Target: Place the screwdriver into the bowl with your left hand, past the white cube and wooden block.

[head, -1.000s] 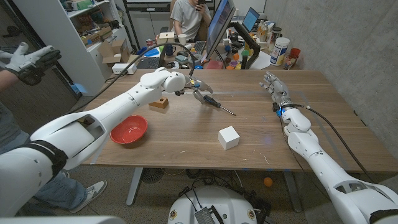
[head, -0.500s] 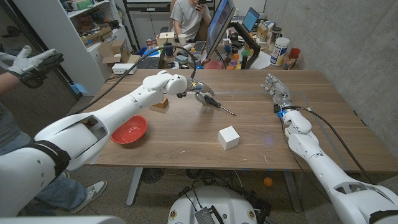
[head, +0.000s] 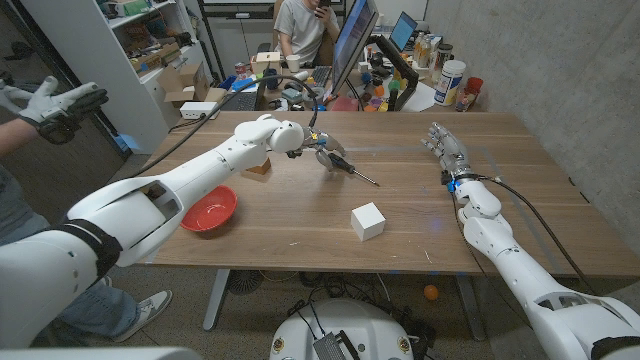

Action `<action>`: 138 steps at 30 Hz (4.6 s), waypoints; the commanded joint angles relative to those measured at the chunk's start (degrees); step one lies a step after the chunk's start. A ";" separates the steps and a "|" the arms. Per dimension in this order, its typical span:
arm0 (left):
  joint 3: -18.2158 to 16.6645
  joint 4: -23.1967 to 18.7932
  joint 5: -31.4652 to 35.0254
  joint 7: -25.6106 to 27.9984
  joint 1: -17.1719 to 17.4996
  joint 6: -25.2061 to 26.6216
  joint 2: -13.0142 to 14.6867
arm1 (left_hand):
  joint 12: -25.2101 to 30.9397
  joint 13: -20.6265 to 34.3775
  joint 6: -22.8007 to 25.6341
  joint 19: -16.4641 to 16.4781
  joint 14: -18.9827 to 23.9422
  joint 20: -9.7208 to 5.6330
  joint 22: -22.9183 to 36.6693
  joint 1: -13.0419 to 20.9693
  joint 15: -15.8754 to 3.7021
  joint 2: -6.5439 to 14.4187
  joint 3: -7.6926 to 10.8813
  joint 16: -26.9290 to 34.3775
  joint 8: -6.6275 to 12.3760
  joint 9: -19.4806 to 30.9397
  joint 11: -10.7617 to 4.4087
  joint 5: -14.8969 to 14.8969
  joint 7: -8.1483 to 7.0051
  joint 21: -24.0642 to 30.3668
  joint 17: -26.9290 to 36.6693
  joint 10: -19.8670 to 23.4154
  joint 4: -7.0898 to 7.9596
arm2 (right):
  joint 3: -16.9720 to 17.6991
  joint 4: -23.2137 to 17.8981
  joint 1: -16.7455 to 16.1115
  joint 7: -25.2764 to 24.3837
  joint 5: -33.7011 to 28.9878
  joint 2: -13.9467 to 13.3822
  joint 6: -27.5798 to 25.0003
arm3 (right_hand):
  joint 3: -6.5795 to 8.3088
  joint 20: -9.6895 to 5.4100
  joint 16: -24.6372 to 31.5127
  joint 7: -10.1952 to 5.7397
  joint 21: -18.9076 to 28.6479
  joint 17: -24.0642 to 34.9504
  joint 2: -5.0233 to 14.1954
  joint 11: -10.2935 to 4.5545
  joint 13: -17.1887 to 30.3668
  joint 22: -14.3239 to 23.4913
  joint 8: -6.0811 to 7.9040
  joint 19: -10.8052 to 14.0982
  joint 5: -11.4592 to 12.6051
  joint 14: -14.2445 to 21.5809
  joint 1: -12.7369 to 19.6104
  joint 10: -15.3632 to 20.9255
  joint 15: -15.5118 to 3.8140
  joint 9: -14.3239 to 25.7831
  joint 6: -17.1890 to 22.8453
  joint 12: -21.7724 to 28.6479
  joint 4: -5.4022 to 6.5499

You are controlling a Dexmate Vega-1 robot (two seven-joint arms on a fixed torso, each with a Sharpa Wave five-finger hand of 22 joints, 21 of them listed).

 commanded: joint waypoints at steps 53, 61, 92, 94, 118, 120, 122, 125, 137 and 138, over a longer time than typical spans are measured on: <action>4.72 4.32 8.16 18.76 2.64 10.83 -4.04 | 9.05 -1.49 34.26 33.92 40.73 -11.83 0.67 14.18 -12.56 2.20 -2.21 9.08 7.43 0.29 -6.48 0.55 -2.03 10.86 0.20 41.07 -0.97 | 1.97 8.79 4.20 1.43 0.62 2.35 6.71 | -0.15 0.18 0.21 0.03 -0.59 -0.53 -0.16 0.08 -0.35 0.21 -0.38 0.35 0.38 0.72 -1.05 0.92 -0.16 0.04 0.61 0.58 -0.38; 3.64 2.77 7.42 22.76 4.36 12.95 -3.44 | 13.32 0.71 50.16 45.20 58.31 -13.99 0.95 17.69 -15.71 4.23 -2.02 12.16 12.96 0.67 -7.49 1.63 -2.10 16.95 -0.01 57.42 -0.70 | 1.83 7.57 3.68 1.76 0.68 1.86 5.73 | -0.21 0.22 0.22 0.01 -0.65 -0.60 -0.21 0.13 -0.39 0.21 -0.42 0.31 0.38 0.73 -1.13 0.99 -0.06 0.04 0.58 0.60 -0.41; 0.03 -6.80 5.98 18.43 8.20 16.91 0.73 | 12.62 2.12 50.43 41.74 55.88 -12.41 0.80 17.49 -14.76 4.05 -2.30 9.54 13.03 0.58 -7.22 1.88 -1.76 16.34 0.35 57.08 -0.38 | 0.79 1.17 1.20 -0.42 -0.63 0.70 3.73 | -0.30 0.29 0.28 0.01 -0.78 -0.85 -0.13 0.00 -0.54 0.21 -0.47 0.37 0.42 0.78 -1.26 0.95 -0.07 0.04 0.63 0.55 -0.54; -0.85 -7.66 5.20 19.85 9.03 16.27 1.41 | 12.55 2.21 50.40 41.20 55.56 -12.27 0.79 17.60 -14.57 4.00 -2.38 9.42 13.02 0.57 -7.28 1.87 -1.76 16.18 0.47 57.02 -0.46 | 0.74 0.45 0.90 -0.76 -0.79 0.57 3.68 | -0.31 0.27 0.30 0.02 -0.80 -0.87 -0.10 0.02 -0.55 0.22 -0.47 0.36 0.43 0.79 -1.28 1.02 -0.17 0.04 0.65 0.58 -0.53; -11.69 -26.06 0.30 19.15 21.11 18.66 12.43 | 12.21 2.89 50.36 40.34 55.37 -11.95 0.72 17.91 -14.47 4.18 -2.66 9.10 13.01 0.54 -7.21 1.91 -1.72 16.13 0.81 57.02 -0.43 | -0.75 -9.21 -3.34 -6.50 -3.47 -0.26 2.35 | -0.36 0.23 0.34 -0.01 -0.88 -1.05 0.01 0.08 -0.66 0.22 -0.51 0.42 0.44 0.76 -1.31 1.06 -0.14 0.04 0.68 0.57 -0.65; -12.57 -27.28 0.20 19.06 21.98 18.57 13.61 | 12.19 2.95 50.34 40.32 55.28 -11.93 0.71 17.83 -14.44 4.24 -2.70 9.02 13.01 0.54 -7.11 1.91 -1.66 16.15 0.83 57.07 -0.34 | -0.94 -9.99 -3.68 -7.03 -3.74 -0.29 2.18 | -0.37 0.24 0.37 -0.01 -0.88 -1.06 0.01 0.06 -0.66 0.22 -0.51 0.43 0.44 0.81 -1.32 1.01 -0.14 0.04 0.69 0.55 -0.65; -13.52 -28.50 -0.26 18.63 22.80 18.29 14.77 | 12.14 3.02 50.39 40.30 55.30 -11.93 0.71 17.89 -14.45 4.25 -2.71 8.99 13.02 0.54 -7.20 1.92 -1.66 16.17 0.84 57.07 -0.36 | -1.14 -10.74 -4.03 -7.54 -4.02 -0.32 2.02 | -0.38 0.24 0.37 -0.01 -0.89 -1.07 0.02 0.04 -0.67 0.22 -0.50 0.44 0.44 0.79 -1.33 1.05 -0.15 0.04 0.71 0.56 -0.66; -14.80 -30.60 -0.45 17.35 24.09 18.96 16.23 | 12.10 3.08 50.21 40.25 55.16 -11.89 0.71 17.95 -14.50 4.25 -2.71 8.88 12.96 0.53 -7.26 1.93 -1.69 16.18 0.84 57.06 -0.40 | -1.48 -11.78 -4.46 -8.36 -4.53 -0.35 1.73 | -0.39 0.23 0.37 -0.02 -0.88 -1.08 0.01 0.02 -0.68 0.22 -0.51 0.47 0.44 0.78 -1.33 1.06 -0.12 0.04 0.70 0.57 -0.67; -20.06 -35.76 -5.39 15.91 28.72 18.55 20.44 | 11.90 3.43 50.09 40.69 55.28 -11.69 0.79 18.30 -14.20 4.43 -2.89 8.97 12.91 0.53 -6.89 2.00 -1.31 16.60 1.16 57.07 -0.47 | -3.00 -14.31 -5.03 -11.66 -6.97 0.08 1.54 | -0.43 0.22 0.40 0.08 -0.93 -1.17 0.06 0.13 -0.72 0.22 -0.50 0.48 0.44 0.76 -1.35 1.20 -0.11 0.04 0.79 0.61 -0.73; -21.07 -36.68 -6.45 16.03 29.57 17.81 21.57 | 11.89 3.45 50.10 40.69 55.29 -11.68 0.80 18.30 -14.17 4.45 -2.90 8.96 12.92 0.53 -6.92 2.01 -1.24 16.62 1.17 57.09 -0.46 | -3.04 -14.77 -5.27 -12.35 -7.34 0.13 1.54 | -0.44 0.21 0.41 0.06 -0.93 -1.18 0.06 0.08 -0.73 0.22 -0.51 0.49 0.44 0.78 -1.36 1.22 -0.11 0.04 0.78 0.62 -0.74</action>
